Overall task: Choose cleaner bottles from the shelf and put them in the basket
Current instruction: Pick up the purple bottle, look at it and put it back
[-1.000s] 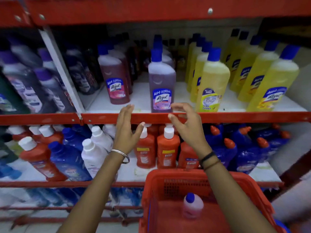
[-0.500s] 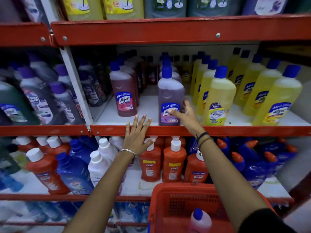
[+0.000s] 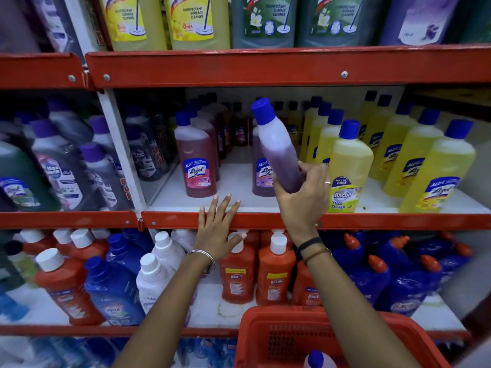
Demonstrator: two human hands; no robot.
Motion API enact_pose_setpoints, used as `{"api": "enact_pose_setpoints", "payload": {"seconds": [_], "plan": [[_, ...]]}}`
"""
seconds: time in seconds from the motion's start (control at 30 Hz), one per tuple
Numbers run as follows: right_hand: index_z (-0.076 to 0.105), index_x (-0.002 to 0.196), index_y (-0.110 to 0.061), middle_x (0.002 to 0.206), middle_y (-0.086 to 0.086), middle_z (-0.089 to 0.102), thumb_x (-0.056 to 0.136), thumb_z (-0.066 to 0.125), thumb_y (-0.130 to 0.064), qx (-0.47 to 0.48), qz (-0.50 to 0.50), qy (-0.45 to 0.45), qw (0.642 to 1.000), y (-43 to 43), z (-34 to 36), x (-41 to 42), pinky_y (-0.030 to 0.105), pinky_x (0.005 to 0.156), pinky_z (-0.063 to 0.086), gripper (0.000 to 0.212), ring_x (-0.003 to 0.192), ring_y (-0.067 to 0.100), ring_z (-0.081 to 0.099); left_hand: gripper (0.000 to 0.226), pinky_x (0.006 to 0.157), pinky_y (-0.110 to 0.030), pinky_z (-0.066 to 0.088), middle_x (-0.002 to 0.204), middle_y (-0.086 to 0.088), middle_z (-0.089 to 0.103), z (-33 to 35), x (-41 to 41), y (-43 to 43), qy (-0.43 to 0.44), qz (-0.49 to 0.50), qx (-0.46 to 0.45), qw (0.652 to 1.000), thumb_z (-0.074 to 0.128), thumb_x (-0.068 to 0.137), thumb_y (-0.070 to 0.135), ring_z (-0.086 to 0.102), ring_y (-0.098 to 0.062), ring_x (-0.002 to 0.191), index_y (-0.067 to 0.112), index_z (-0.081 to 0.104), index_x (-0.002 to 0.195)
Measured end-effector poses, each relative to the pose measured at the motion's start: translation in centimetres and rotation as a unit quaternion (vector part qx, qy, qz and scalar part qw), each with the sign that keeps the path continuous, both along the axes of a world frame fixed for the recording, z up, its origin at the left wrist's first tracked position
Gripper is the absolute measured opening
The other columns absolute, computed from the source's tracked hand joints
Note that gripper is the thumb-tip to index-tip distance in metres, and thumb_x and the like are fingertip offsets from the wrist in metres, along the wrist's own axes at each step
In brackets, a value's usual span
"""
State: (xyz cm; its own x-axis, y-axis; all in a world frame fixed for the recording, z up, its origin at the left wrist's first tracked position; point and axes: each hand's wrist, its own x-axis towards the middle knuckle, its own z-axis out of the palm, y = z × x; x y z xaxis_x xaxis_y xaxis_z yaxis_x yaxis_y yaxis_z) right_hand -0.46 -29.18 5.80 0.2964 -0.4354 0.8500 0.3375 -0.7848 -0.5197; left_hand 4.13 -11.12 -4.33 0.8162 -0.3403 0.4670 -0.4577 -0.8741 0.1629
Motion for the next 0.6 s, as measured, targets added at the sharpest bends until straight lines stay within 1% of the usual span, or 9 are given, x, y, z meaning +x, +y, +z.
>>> {"api": "enact_pose_setpoints", "payload": {"seconds": [0.07,0.13,0.2,0.3,0.37,0.43,0.47,0.53,0.6], "plan": [[0.047,0.090,-0.011,0.085,0.015,0.060,0.057,0.080,-0.027,-0.026,-0.053,-0.021,0.998,0.4,-0.4,-0.5,0.030,0.057,0.038,0.049,0.080,0.027,0.052,0.078,0.105,-0.049,-0.011,0.151,0.006,-0.006,0.0,0.0,0.0,-0.003,0.002,0.003,1.000,0.034,0.077,0.063,-0.020,-0.017,0.136,0.036,0.002,0.142],[0.047,0.090,-0.009,0.083,0.018,0.060,0.058,0.077,-0.028,-0.032,-0.080,-0.044,0.995,0.6,-0.7,-0.9,0.032,0.058,0.042,0.048,0.081,0.023,0.046,0.077,0.104,-0.048,-0.012,0.151,0.006,-0.006,0.0,-0.1,0.0,-0.002,0.005,0.009,1.000,0.033,0.077,0.064,-0.021,-0.016,0.135,0.037,-0.001,0.141],[0.046,0.090,-0.008,0.083,0.019,0.060,0.060,0.079,-0.027,-0.017,-0.069,-0.058,0.996,0.6,-0.8,-1.5,0.032,0.059,0.043,0.049,0.082,0.022,0.045,0.078,0.104,-0.049,-0.011,0.152,0.004,-0.004,0.0,-0.1,0.0,-0.001,0.005,0.010,1.000,0.032,0.077,0.064,-0.020,-0.017,0.136,0.036,0.000,0.142],[0.051,0.091,-0.005,0.086,0.018,0.058,0.060,0.084,-0.025,0.023,-0.002,-0.051,0.998,0.5,-0.8,-2.3,0.024,0.065,0.040,0.049,0.083,0.019,0.046,0.078,0.105,-0.050,-0.010,0.152,0.004,-0.003,0.1,-0.1,-0.1,-0.001,0.003,0.008,1.000,0.032,0.077,0.065,-0.018,-0.018,0.136,0.035,0.002,0.142],[0.054,0.093,-0.009,0.092,0.013,0.059,0.061,0.085,-0.028,0.108,0.119,-0.028,0.987,0.1,-0.5,-2.8,0.026,0.064,0.047,0.049,0.085,0.021,0.055,0.077,0.105,-0.049,-0.011,0.151,0.005,-0.005,0.0,-0.1,0.0,-0.002,0.002,0.010,1.000,0.031,0.076,0.065,-0.020,-0.017,0.136,0.036,0.000,0.141],[0.055,0.098,-0.014,0.098,0.010,0.065,0.063,0.084,-0.029,0.220,0.279,0.020,0.935,-0.6,0.2,-3.5,0.032,0.067,0.055,0.048,0.089,0.025,0.064,0.077,0.105,-0.048,-0.012,0.152,0.005,-0.004,0.0,-0.1,0.0,-0.002,-0.001,0.004,1.000,0.031,0.077,0.065,-0.020,-0.016,0.136,0.036,0.001,0.141],[0.057,0.100,-0.015,0.098,0.008,0.068,0.065,0.083,-0.025,0.266,0.365,0.043,0.891,-1.1,0.5,-3.7,0.034,0.068,0.057,0.045,0.089,0.024,0.067,0.077,0.105,-0.048,-0.012,0.152,0.005,-0.004,0.0,-0.1,0.0,-0.001,-0.001,0.002,1.000,0.032,0.077,0.065,-0.021,-0.016,0.136,0.036,0.001,0.141],[0.061,0.103,-0.016,0.091,-0.001,0.074,0.067,0.081,-0.023,0.325,0.506,0.070,0.796,-1.9,0.7,-3.6,0.030,0.067,0.057,0.042,0.082,0.017,0.070,0.077,0.106,-0.049,-0.011,0.152,0.006,-0.005,0.0,-0.1,-0.1,-0.001,0.001,0.000,1.000,0.031,0.077,0.066,-0.021,-0.016,0.136,0.037,0.001,0.141],[0.062,0.101,-0.016,0.084,-0.003,0.075,0.060,0.085,-0.035,0.348,0.587,0.085,0.726,-2.3,0.8,-3.1,0.025,0.065,0.057,0.051,0.076,0.013,0.070,0.077,0.106,-0.050,-0.010,0.151,0.007,-0.006,0.0,-0.2,-0.1,-0.001,0.001,-0.004,1.000,0.030,0.076,0.067,-0.020,-0.018,0.136,0.037,0.000,0.141]]}}
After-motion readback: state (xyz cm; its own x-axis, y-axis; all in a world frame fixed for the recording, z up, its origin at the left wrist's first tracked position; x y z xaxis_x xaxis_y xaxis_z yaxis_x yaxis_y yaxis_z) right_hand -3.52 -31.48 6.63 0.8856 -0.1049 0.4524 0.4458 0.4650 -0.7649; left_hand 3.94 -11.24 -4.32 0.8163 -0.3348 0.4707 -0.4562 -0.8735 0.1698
